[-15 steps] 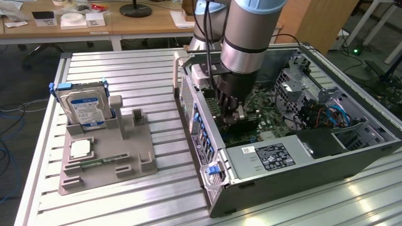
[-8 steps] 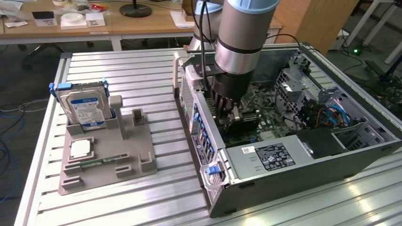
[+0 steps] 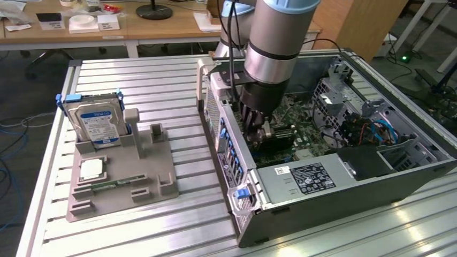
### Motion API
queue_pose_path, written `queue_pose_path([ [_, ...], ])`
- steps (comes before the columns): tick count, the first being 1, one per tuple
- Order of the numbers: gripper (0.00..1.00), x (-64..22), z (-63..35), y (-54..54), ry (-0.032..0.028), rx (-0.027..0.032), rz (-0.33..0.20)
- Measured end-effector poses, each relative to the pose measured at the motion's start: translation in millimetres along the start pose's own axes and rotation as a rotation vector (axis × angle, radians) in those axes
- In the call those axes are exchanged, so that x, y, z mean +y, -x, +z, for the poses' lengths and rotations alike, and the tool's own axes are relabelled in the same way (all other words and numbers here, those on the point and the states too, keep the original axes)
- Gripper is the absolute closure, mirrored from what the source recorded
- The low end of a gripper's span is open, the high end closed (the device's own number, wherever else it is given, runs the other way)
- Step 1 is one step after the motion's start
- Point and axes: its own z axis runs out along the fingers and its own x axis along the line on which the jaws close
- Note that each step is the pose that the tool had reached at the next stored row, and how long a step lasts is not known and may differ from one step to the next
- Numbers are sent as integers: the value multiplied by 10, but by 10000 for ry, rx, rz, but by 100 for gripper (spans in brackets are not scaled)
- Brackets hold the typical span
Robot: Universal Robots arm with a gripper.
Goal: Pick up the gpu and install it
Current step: 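Insert the gpu into the slot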
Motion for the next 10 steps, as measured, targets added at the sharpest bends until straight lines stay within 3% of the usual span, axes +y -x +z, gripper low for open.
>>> queue_pose_path([
  [2,89,-18,-1,-1,248,47,4],
  [3,89,-29,-1,-1,301,58,4],
  [8,89,-31,-1,-2,312,80,3],
  [10,89,-30,-1,-7,317,119,5],
])
